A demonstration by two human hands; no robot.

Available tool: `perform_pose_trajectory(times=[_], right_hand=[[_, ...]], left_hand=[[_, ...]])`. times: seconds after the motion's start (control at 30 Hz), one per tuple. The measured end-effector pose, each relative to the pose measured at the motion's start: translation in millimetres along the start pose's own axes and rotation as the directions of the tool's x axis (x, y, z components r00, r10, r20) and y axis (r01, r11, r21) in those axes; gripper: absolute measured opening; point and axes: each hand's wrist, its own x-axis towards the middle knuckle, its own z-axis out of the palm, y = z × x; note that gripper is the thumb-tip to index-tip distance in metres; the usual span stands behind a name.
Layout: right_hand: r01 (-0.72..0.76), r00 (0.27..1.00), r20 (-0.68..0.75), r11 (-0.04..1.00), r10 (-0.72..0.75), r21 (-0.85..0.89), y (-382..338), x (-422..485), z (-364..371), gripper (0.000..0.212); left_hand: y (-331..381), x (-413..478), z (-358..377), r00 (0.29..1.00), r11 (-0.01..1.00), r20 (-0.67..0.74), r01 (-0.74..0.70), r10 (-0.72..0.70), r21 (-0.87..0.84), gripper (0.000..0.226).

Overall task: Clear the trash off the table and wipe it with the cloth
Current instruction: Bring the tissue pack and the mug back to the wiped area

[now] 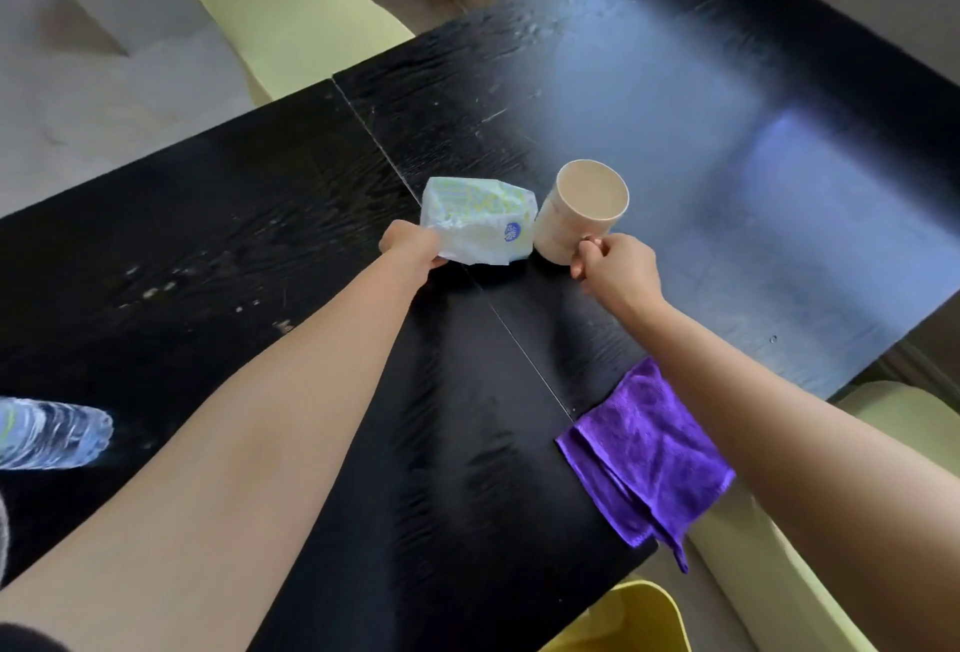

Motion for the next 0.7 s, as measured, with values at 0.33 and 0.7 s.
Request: perform_pose_trajectory(times=[0.33, 0.7], right_hand=[[0.254, 0.966, 0.067, 0.967, -0.252, -0.024, -63.0, -60.4, 41.8, 0.033], [0.493, 0.815, 0.363, 0.869, -0.451, -0.027, -127.8, -169.7, 135.5, 0.023]], left_hand=[[-53.3, -41.0, -143.7, 0.999, 0.956, 0.010, 0.053, -0.052, -0.290, 0.042], [-182.8, -143.5, -331.6, 0.963, 0.891, -0.170, 0.116, -0.210, -0.440, 0.038]])
